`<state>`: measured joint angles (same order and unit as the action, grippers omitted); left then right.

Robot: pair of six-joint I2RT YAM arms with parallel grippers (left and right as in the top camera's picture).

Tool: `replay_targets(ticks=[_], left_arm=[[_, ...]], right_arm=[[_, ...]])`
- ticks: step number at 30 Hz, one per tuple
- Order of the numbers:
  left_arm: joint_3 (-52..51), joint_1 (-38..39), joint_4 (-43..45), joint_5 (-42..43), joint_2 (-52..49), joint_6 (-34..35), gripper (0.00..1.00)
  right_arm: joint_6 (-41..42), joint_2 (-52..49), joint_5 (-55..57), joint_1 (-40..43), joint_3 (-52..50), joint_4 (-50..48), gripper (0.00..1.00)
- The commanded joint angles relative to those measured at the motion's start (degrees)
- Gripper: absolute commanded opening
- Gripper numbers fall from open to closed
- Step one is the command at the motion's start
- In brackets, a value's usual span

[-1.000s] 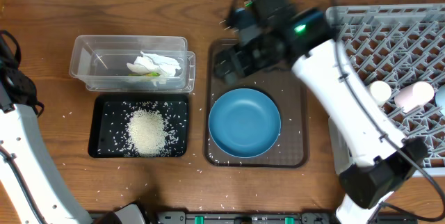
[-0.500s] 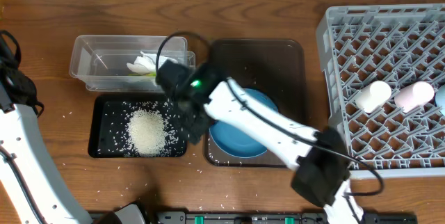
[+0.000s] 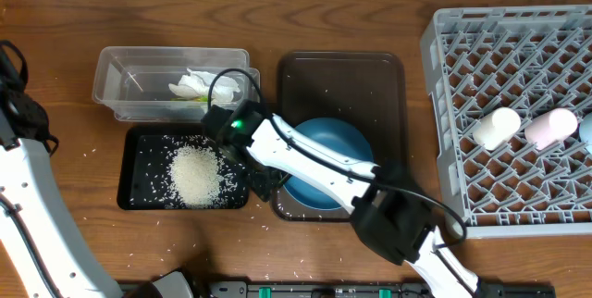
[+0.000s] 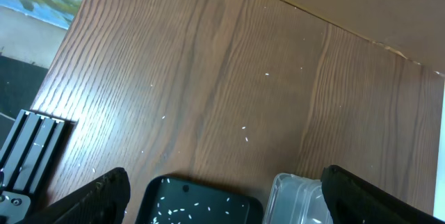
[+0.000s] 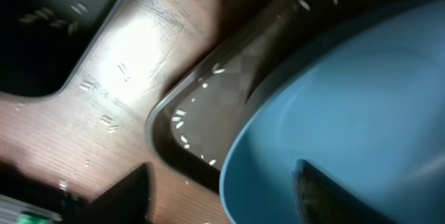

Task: Sort waste into correct bins and load items into the dishwasher rack
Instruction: 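Move the right gripper to the blue bowl and grasp its rim, then lift the blue bowl with the right gripper and carry it to the rack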

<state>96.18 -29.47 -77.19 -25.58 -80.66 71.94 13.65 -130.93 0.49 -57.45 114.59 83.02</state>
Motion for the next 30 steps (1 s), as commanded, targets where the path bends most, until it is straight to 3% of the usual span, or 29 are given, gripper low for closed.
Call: replay_targets(ticks=[1, 20, 24, 28, 30], left_arm=[[0.35, -0.24, -0.37, -0.35, -0.35, -0.35, 0.90], [0.35, -0.24, -0.37, -0.33, -0.35, -0.35, 0.91], [0.35, -0.24, -0.37, -0.33, -0.35, -0.35, 0.91], [0.35, -0.24, -0.35, -0.33, -0.35, -0.35, 0.91], [0.35, -0.24, -0.37, -0.33, -0.35, -0.35, 0.91]], right_arm=[[1.55, -1.97, 0.79, -0.26, -0.02, 0.55, 0.45], [1.79, -2.38, 1.88, 0.11, -5.42, 0.50, 0.47], [1.77, -2.38, 1.86, 0.20, -5.44, 0.35, 0.37], [2.23, -2.38, 1.64, 0.15, -5.46, 0.35, 0.17], [2.23, -2.38, 0.94, 0.04, -5.46, 0.20, 0.17]])
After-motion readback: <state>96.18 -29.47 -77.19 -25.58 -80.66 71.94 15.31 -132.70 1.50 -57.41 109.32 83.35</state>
